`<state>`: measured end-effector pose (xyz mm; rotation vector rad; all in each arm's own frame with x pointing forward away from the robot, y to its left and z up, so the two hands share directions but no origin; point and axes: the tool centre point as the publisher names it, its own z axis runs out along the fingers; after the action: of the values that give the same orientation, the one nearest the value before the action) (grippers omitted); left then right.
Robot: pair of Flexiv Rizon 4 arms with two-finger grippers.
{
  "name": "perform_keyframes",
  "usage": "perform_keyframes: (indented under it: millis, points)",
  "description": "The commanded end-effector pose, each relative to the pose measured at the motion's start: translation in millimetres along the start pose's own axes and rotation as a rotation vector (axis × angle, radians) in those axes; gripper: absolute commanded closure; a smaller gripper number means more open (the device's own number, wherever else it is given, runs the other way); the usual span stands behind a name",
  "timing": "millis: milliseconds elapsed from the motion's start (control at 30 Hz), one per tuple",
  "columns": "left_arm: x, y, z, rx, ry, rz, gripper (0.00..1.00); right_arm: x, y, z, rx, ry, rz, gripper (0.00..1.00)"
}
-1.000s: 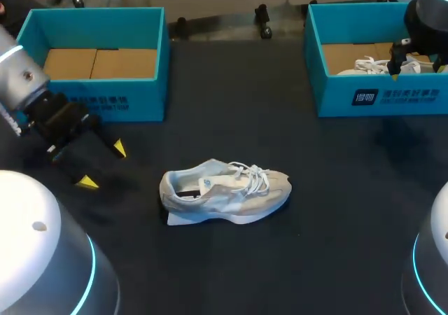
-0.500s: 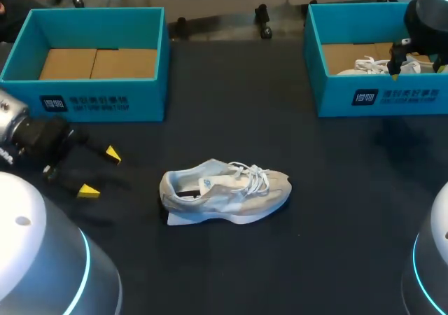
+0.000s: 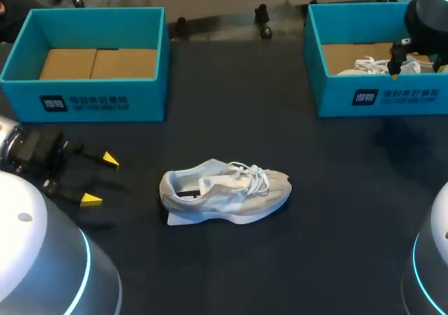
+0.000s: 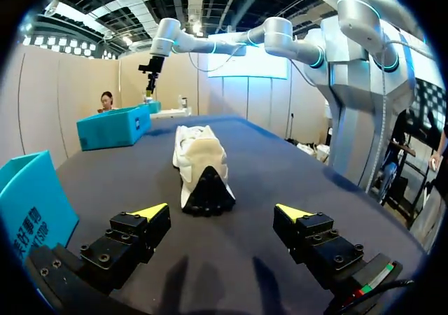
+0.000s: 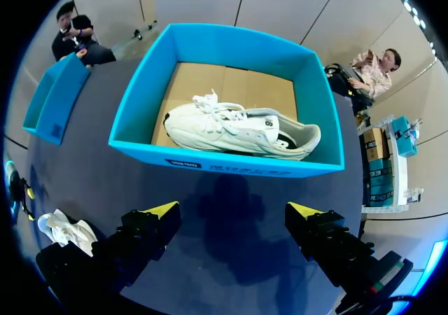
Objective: Take the shoe out of the shoebox, open the shoe tongue, remove and reinsert the insole, then place the shoe into the shoebox
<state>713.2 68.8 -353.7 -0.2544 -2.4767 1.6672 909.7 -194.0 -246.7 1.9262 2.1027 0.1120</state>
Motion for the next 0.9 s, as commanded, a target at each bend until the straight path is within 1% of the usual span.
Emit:
perform_keyframes:
  millis: [33,167,267,367,533,600,700,900]
  points:
    - [2.4,-1.3,0.5,-0.004,-0.005,0.0,0.0,0.2,-0.6,0.2,-0.002,0.0,0.001,0.0]
    - [-1.6,4.0,13.0,-0.006,-0.146,-0.077,0.0,0.2,-0.6,0.2,-0.002,0.0,0.001,0.0]
    - [-6.9,2.7,20.7,0.011,-0.219,-0.103,0.0,0.2,-0.6,0.2,-0.002,0.0,0.001,0.0]
    - [-12.1,0.8,26.4,0.022,-0.262,-0.101,0.0,0.2,-0.6,0.2,-0.002,0.0,0.001,0.0]
    - [-15.0,0.3,35.8,0.02,-0.311,-0.129,0.0,0.2,-0.6,0.2,-0.002,0.0,0.001,0.0]
    - [-12.4,0.9,40.1,0.002,-0.319,-0.137,0.0,0.2,-0.6,0.2,-0.002,0.0,0.001,0.0]
    - [-8.6,1.0,48.4,-0.003,-0.331,-0.15,0.0,0.2,-0.6,0.2,-0.002,0.0,0.001,0.0]
    - [-2.4,-1.0,68.6,0.01,-0.329,-0.177,0.0,0.2,-0.6,0.2,-0.002,0.0,0.001,0.0]
